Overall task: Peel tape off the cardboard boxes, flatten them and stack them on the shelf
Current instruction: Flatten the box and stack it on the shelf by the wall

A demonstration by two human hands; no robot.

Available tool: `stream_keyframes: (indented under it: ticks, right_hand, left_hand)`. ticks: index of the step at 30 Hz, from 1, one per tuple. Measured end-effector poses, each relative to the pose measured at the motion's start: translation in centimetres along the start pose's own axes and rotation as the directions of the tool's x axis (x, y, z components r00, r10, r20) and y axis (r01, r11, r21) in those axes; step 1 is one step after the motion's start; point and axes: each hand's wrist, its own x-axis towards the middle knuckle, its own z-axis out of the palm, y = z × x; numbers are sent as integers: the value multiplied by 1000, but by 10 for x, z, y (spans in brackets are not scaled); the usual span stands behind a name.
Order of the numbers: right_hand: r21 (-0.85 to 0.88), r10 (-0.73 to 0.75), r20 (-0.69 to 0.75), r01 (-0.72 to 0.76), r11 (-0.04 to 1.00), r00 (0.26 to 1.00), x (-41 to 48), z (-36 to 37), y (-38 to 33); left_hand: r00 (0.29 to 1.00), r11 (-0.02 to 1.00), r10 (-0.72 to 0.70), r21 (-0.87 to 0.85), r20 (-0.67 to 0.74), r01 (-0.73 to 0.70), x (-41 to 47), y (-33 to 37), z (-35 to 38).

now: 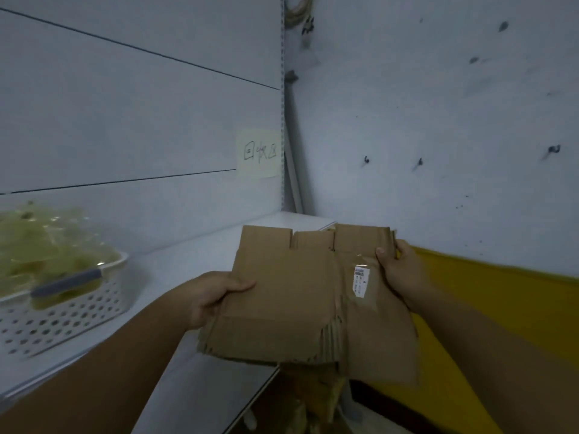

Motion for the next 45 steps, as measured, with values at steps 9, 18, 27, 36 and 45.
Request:
stream_keyframes:
  ticks: [9,18,27,36,45]
  right_hand:
    - [-422,4,-56,-27,906,998,112,-23,36]
    - [-270,38,-224,-100,958,974,211,-65,89]
    - [-54,116,-203,-130,990,972,329,-59,138]
    - [132,245,-14,-241,961,969,381,5,160]
    - [-225,31,457,82,971,889,455,78,175]
  left_hand:
    - [995,994,97,46,6,-97,145,30,35]
    - [994,934,87,-353,63,-60,249,69,102]
    - [983,743,186,-654,-1,-141,331,76,159]
    - [958,853,98,-474,-270,-220,379,84,174]
    - [810,884,51,-351,-584,-308,443,122,63]
